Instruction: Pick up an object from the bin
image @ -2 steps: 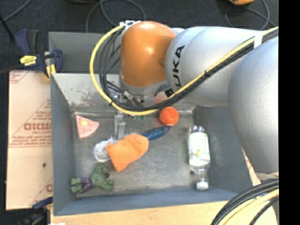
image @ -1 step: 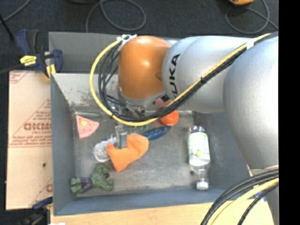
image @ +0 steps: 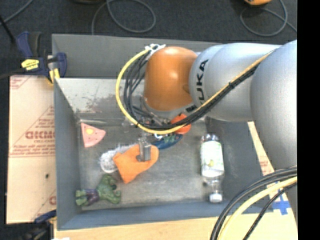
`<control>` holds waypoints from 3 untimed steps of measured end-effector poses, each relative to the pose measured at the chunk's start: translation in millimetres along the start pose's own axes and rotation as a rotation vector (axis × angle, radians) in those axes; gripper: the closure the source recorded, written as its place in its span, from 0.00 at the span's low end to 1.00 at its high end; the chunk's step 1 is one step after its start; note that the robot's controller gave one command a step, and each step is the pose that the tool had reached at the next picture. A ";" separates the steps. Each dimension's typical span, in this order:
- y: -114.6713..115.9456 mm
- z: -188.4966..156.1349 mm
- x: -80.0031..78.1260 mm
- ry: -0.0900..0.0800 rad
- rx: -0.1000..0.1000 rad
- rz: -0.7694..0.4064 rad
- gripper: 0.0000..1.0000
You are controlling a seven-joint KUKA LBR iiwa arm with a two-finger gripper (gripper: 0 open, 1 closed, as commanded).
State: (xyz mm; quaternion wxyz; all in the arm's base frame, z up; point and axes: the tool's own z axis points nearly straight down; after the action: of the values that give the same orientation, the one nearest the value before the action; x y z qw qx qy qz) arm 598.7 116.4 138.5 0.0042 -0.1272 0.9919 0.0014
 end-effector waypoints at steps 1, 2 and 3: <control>-18.8 60.5 64.0 0.003 0.002 0.005 1.00; -18.8 60.5 64.0 0.003 0.002 0.006 1.00; -19.5 18.3 52.7 0.009 0.002 -0.015 1.00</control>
Offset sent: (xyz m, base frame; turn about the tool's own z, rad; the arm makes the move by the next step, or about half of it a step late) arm 0.0000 0.0000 0.0000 0.0000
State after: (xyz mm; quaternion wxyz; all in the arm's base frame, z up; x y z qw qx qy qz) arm 552.8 84.3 119.7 0.0000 -0.1345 0.9909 0.0001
